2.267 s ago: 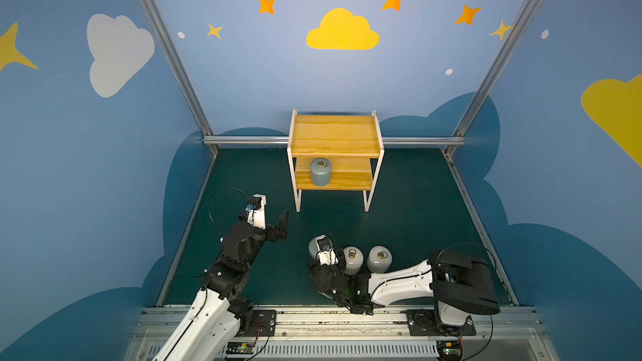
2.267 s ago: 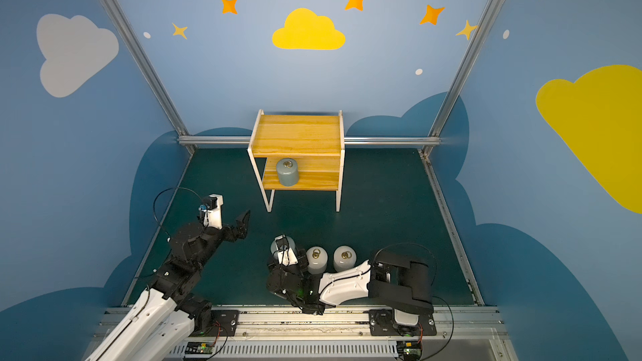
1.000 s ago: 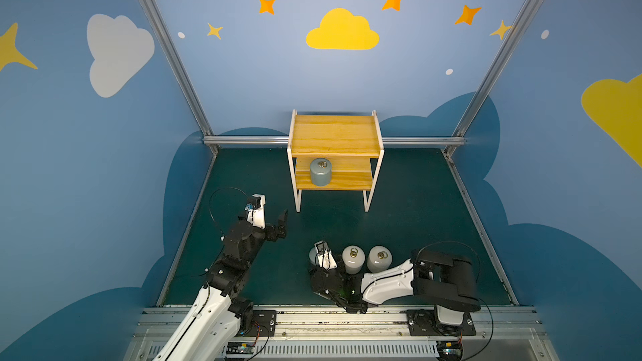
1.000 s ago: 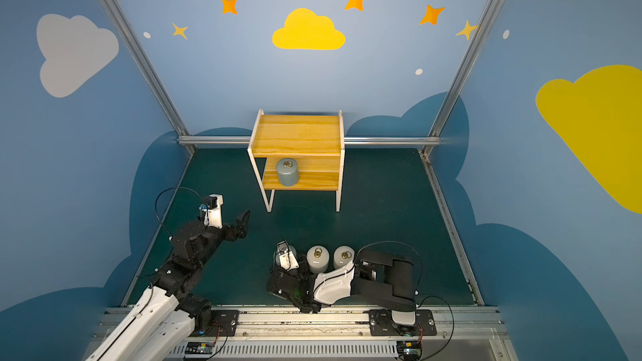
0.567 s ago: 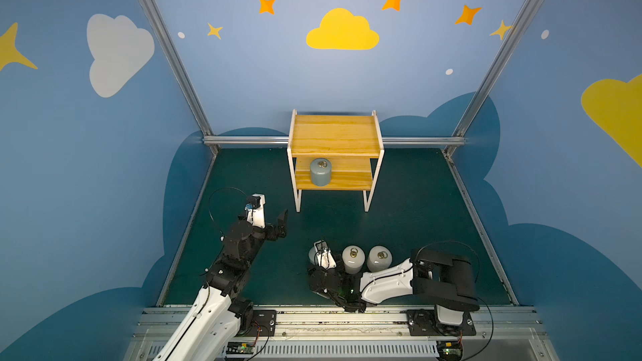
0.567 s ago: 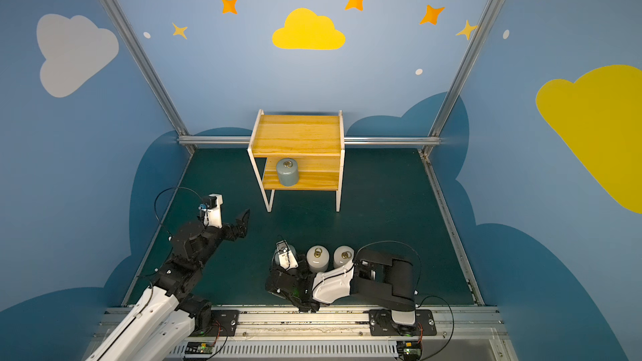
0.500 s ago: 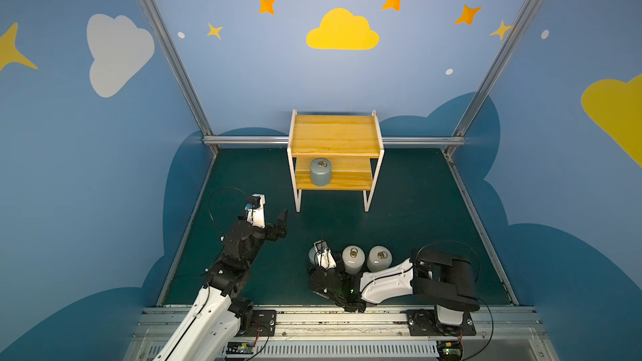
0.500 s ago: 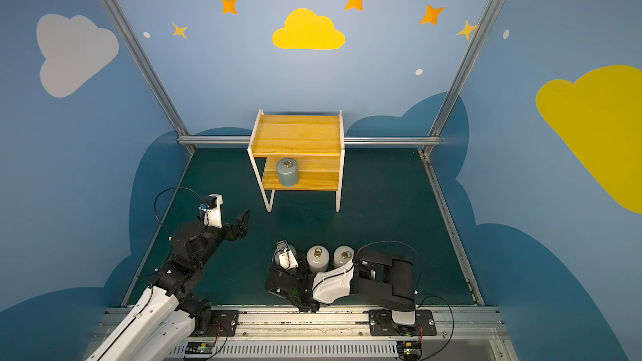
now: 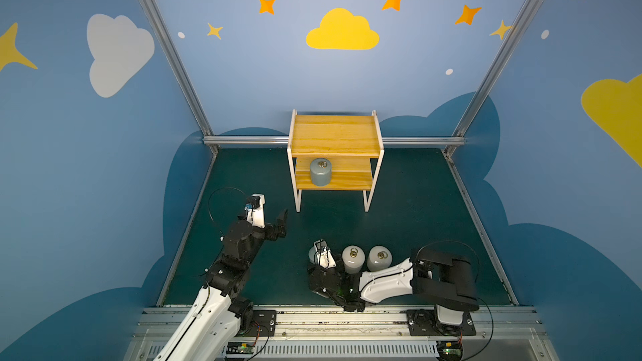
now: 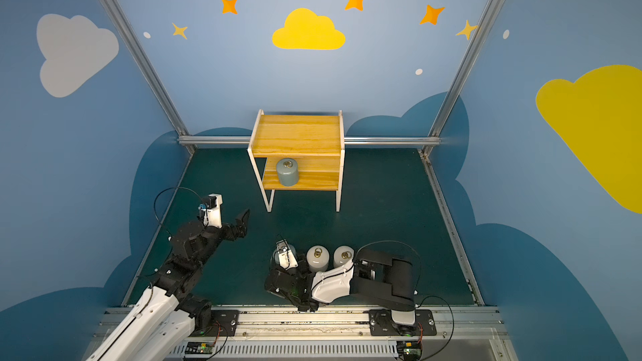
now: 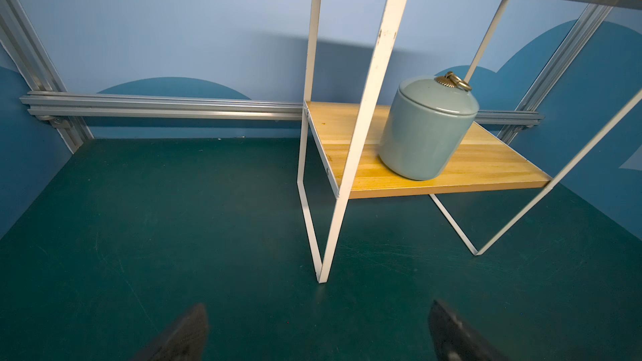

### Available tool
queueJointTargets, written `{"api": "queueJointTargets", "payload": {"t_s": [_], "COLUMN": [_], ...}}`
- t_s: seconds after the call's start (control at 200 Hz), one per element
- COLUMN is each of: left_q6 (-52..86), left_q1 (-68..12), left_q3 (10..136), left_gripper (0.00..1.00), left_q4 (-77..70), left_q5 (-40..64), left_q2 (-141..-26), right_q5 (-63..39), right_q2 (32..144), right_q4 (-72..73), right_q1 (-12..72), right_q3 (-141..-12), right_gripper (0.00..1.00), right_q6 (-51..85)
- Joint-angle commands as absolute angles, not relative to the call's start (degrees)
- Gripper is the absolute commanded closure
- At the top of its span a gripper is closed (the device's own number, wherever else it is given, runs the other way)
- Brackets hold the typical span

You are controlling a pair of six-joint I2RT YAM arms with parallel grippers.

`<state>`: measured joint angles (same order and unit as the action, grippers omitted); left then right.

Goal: Remove the tea canisters from the shelf
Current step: Place the tea canister at the center of the board.

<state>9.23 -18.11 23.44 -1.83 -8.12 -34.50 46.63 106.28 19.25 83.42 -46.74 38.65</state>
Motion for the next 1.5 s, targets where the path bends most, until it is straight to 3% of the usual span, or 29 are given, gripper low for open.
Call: {"api": "queueJointTargets", "payload": {"t_s": [0.0, 1.497], "left_q6": [9.18, 9.57], "left_q1": [-17.98, -18.05], "left_q3": [22.81, 22.79], "left_gripper": [0.00, 0.00], "left_q4": [-3.08, -2.29], "left_q5": [-7.50, -6.83], "left_q2": [-34.14, -32.72], "right_q5": [46.50, 48.42], "right_q2": [107.07, 105.04], "right_q4": [19.67, 16.37], "right_q1": [83.22, 84.35], "right_q3": [-48.65, -49.36], "right_gripper": [0.23, 0.14], "right_q6": [39.20, 38.15]}}
